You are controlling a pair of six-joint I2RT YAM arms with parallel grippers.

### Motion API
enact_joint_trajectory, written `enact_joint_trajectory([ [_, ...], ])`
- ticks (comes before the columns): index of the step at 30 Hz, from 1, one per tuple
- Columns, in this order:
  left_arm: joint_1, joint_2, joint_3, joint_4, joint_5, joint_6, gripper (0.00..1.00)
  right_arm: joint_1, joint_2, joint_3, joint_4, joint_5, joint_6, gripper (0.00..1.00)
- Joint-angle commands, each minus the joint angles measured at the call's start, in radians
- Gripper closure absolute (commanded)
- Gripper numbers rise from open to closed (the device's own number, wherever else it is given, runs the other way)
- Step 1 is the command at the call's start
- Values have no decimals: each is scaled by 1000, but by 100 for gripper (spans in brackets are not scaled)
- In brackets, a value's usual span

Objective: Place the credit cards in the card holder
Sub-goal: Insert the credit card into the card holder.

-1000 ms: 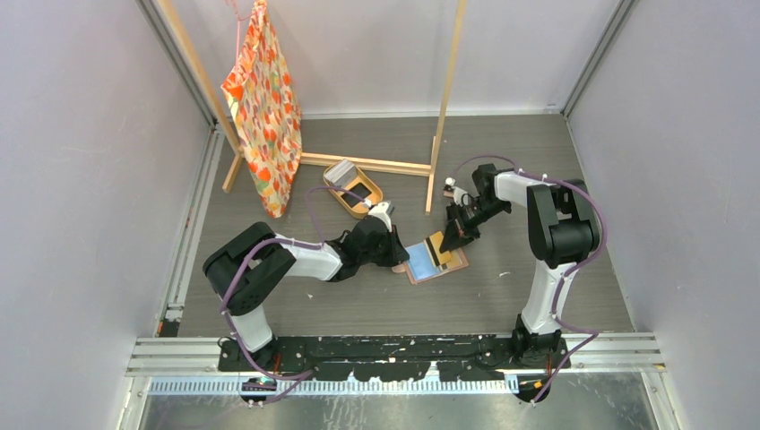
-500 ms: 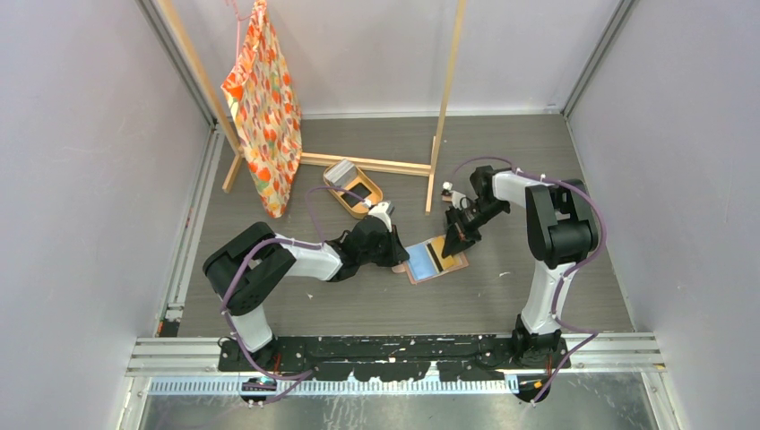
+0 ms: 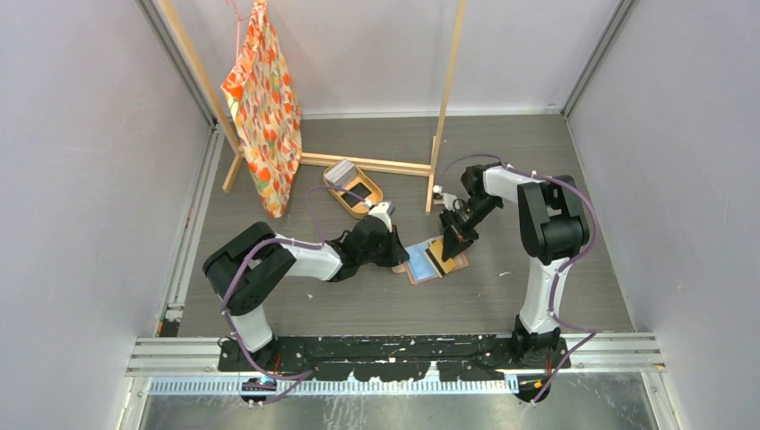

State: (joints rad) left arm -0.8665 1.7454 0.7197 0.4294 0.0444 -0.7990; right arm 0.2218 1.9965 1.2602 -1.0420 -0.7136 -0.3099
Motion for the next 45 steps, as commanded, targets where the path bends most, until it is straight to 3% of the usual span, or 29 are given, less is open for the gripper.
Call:
enact_joint_trajectory([
  [1, -6, 3, 7, -10, 6, 26, 94, 20, 30, 27, -48, 39, -38, 99],
  [30, -6, 14, 17, -14, 15, 30, 94, 15, 87, 74, 88, -1, 75, 98],
  [45, -6, -5, -9, 34, 19, 32, 92, 74, 75, 62, 74, 16, 70, 90],
])
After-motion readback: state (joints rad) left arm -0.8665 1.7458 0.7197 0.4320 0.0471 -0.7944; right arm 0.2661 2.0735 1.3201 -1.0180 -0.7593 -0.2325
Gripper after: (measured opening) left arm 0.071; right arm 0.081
